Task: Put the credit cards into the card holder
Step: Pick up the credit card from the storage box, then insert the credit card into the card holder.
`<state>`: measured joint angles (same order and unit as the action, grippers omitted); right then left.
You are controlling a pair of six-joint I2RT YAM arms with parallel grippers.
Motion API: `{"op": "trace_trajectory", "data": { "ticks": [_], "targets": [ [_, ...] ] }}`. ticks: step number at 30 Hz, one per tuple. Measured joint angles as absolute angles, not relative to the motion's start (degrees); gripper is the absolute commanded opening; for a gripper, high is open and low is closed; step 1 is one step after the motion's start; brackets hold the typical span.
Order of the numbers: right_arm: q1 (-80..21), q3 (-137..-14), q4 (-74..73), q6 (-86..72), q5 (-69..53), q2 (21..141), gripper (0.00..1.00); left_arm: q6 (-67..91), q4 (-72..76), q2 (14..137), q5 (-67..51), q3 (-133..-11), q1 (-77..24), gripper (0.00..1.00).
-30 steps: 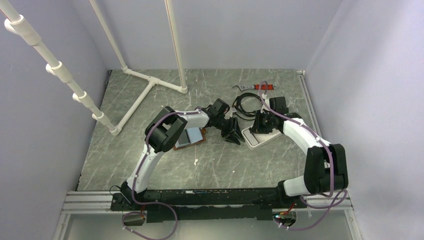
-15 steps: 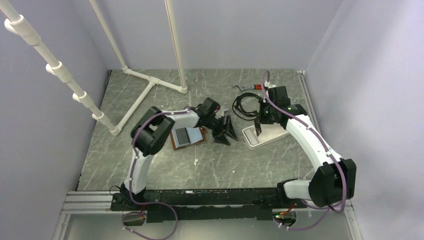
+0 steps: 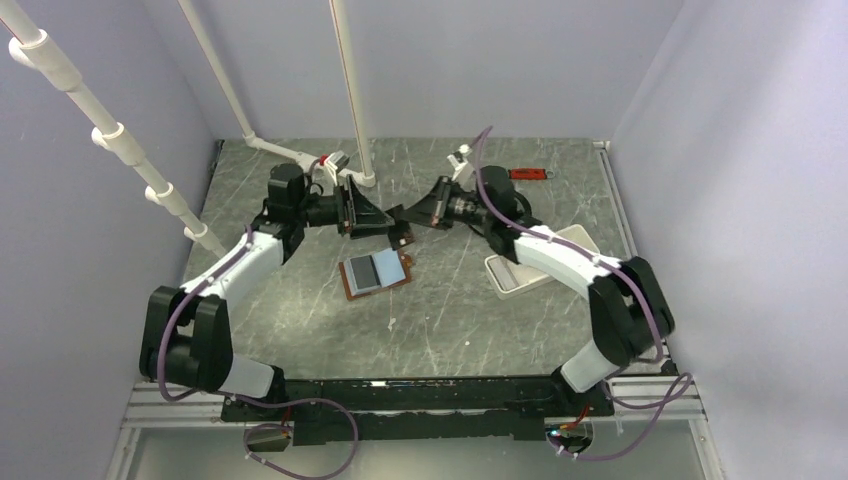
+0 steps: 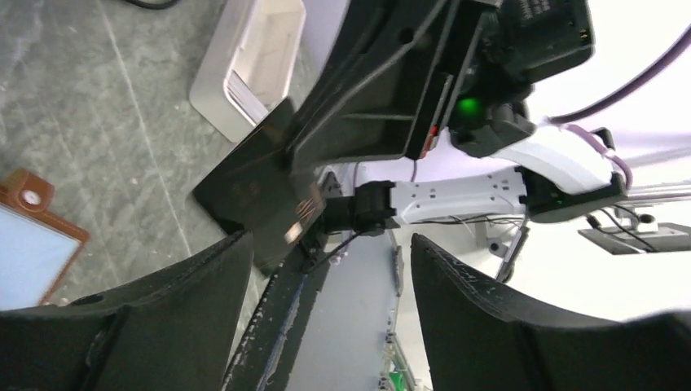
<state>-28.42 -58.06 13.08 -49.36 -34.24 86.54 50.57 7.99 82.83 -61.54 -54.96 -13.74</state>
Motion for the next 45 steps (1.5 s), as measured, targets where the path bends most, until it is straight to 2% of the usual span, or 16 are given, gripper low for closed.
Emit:
{"op": "trace_trajectory", "data": {
  "ticks": [3, 8, 11, 13, 19, 21, 23, 26, 28, 29, 30, 34, 36, 38, 40, 45],
  "targets": [
    [-32.05, -58.06, 23.29, -56.07, -35.94, 91.53, 0.0, 56.1, 16.01, 80.31, -63.35, -49.12, -12.6, 0.67],
    [-33.1, -57.63, 30.96, -62.04, -35.99, 95.2, 0.0, 61.8, 20.86, 78.35, -64.29, -43.11, -10.39, 0.52],
    [-33.01, -57.6, 34.39, -64.1, -35.97, 95.26, 0.0, 62.83, 21.52, 76.75, -64.18, -42.02, -8.56, 0.68],
    [-33.04, -57.6, 35.86, -64.66, -35.99, 95.26, 0.0, 62.94, 20.62, 75.02, -63.94, -41.69, -6.63, 0.74],
    [-33.17, -57.82, 38.52, -67.11, -36.95, 95.53, 0.0, 62.02, 17.98, 73.41, -63.22, -41.39, -2.94, 0.71],
    [-33.36, -58.46, 39.99, -68.05, -37.52, 96.27, 0.0, 62.54, 18.79, 74.41, -63.44, -41.39, -2.96, 0.64],
    [-33.56, -59.44, 41.34, -68.86, -38.0, 97.58, 0.0, 63.96, 21.08, 75.72, -63.88, -41.36, -2.98, 0.51],
    [-33.95, -60.2, 43.07, -70.06, -38.11, 99.72, 0.0, 66.92, 26.46, 77.65, -64.73, -41.1, -2.98, 0.41],
    [-34.2, -60.27, 43.7, -70.67, -38.22, 100.82, 0.0, 68.47, 29.19, 78.52, -64.97, -40.62, -2.96, 0.24],
    [-34.46, -60.73, 44.38, -71.4, -38.26, 102.67, 0.0, 70.08, 32.36, 79.7, -65.47, -40.07, -2.98, 0.04],
    [-34.46, -60.75, 44.4, -71.46, -38.26, 102.76, 0.0, 70.15, 32.47, 79.75, -65.54, -40.07, -2.98, 0.0],
    [-34.5, -62.3, 38.79, -67.68, -38.3, 103.72, 0.35, 61.73, 21.74, 80.03, -64.95, -42.39, -2.52, 0.0],
    [-34.54, -65.36, 30.76, -62.04, -37.74, 104.64, 0.43, 51.94, 7.27, 81.45, -62.59, -47.68, -2.35, 0.0],
    [-34.54, -68.49, 23.97, -56.64, -37.43, 105.86, 0.45, 42.61, -5.41, 84.07, -58.65, -52.95, -2.04, 0.0],
    [-34.54, -72.4, 17.15, -50.57, -37.56, 108.2, 0.39, 35.92, -14.28, 86.46, -54.68, -55.64, -1.76, 0.0],
    [-34.65, -77.21, 8.29, -41.89, -38.52, 115.31, 0.01, 28.95, -24.1, 90.85, -52.12, -55.51, -1.5, 0.0]
  ]
}}
